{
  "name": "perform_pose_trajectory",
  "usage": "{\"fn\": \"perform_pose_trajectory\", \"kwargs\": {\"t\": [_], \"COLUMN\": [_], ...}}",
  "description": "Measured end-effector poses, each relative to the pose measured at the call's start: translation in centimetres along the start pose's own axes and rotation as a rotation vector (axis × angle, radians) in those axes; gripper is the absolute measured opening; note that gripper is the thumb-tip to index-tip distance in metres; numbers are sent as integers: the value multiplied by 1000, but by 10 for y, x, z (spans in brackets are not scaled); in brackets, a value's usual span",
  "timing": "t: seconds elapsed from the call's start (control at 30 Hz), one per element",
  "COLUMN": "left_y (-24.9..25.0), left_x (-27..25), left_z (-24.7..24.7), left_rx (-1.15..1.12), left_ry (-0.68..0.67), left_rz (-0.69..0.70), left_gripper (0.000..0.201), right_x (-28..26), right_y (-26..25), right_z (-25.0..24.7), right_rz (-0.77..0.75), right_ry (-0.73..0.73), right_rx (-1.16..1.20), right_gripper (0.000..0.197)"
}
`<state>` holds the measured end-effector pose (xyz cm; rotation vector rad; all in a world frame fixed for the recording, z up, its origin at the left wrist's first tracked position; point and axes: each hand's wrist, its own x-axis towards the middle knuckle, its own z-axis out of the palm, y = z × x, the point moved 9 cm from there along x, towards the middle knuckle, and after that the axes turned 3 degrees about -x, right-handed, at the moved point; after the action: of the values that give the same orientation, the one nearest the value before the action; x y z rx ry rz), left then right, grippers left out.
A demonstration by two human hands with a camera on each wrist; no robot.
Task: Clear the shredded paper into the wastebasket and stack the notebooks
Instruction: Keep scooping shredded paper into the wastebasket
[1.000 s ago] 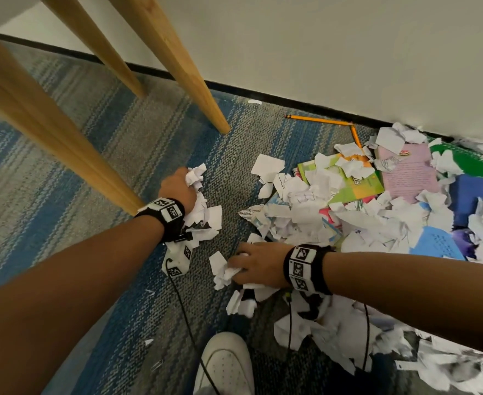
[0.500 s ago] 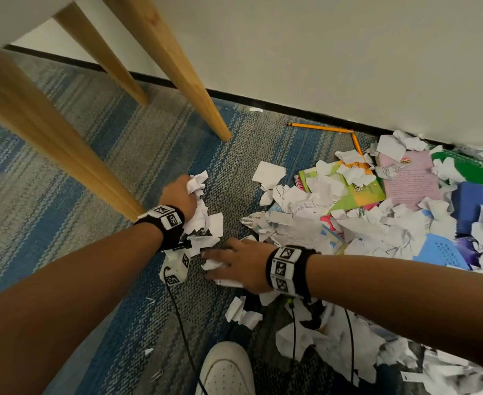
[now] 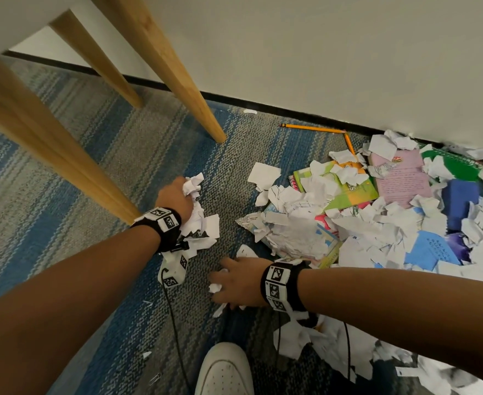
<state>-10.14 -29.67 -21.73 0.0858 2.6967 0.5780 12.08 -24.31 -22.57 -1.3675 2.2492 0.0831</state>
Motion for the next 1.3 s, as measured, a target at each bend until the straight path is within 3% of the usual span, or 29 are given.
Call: {"fn": "perform_pose_trajectory", "kwargs": {"t": [0.13, 0.23, 0.33, 0.43, 0.57, 0.73, 0.9, 1.1, 1.3], "left_y": [-1, -3, -5, -4, -5, -3, -2, 31, 88], "left_x": [0, 4, 4, 3, 5, 3, 4, -5, -14], "left_z": [1, 3, 4, 3, 4, 3, 1, -9, -25], "left_rx": [10, 21, 32, 31, 33, 69, 80, 50, -8], "left_ry": [-4, -11, -14, -7, -2, -8, 9, 59, 100], "left_rz": [-12, -9, -17, -11, -9, -10, 29, 196, 253], "left_gripper": [29, 28, 29, 30, 30, 28, 21, 14, 20], "right_x": [-5, -29, -72, -106, -130, -129, -133, -159, -252], "right_y": [1, 25, 65, 105, 125, 135, 160, 192, 206], "right_z": [-7, -33, -48, -34, 13, 26, 11, -20, -50], "right_rz": [-7, 44, 220, 465, 690, 671, 765, 866, 1019], "right_ry": [-25, 177, 350, 271, 187, 150, 128, 294, 622], "right_rx": [100, 223, 178, 113, 83, 64, 229, 496, 604], "right_gripper": [45, 41, 39, 37, 50, 46, 50, 29, 15]}}
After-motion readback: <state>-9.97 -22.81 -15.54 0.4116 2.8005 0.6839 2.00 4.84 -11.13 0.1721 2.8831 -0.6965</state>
